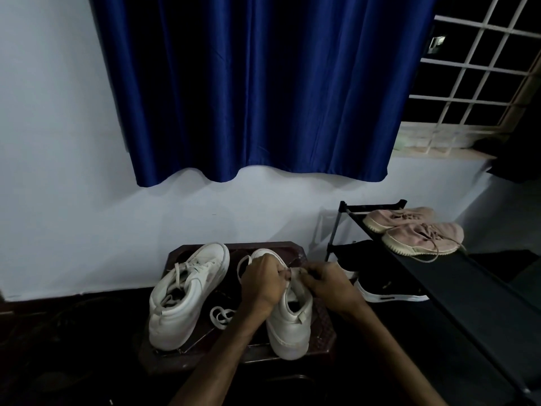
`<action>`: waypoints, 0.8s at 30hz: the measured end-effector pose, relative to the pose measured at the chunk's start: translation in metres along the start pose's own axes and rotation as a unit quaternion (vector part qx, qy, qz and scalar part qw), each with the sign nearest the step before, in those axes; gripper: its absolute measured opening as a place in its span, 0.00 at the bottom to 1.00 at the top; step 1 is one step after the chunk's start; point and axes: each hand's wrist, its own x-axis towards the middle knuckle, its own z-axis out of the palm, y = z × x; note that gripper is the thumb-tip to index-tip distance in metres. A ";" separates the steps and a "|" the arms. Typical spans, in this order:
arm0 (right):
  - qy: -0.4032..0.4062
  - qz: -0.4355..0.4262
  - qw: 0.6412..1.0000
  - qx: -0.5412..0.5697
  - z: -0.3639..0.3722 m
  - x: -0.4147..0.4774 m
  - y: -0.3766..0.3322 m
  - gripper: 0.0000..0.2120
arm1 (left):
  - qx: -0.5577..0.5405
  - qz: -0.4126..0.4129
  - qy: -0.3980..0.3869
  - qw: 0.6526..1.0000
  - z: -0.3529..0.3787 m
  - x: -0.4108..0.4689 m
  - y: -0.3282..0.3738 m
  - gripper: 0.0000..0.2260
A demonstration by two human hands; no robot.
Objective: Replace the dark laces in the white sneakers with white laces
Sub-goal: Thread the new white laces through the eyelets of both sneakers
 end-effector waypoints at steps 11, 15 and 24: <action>-0.002 -0.034 0.999 -0.025 -0.002 -0.004 -0.007 0.09 | 0.144 0.053 0.000 0.988 0.000 0.009 0.010 0.07; 0.005 -0.007 1.000 -0.028 0.001 0.000 0.000 0.07 | 0.076 0.016 -0.018 0.997 -0.001 0.010 0.005 0.10; 0.005 0.029 0.999 -0.019 0.003 0.003 0.002 0.11 | 0.042 0.024 -0.031 0.998 0.004 0.009 -0.002 0.21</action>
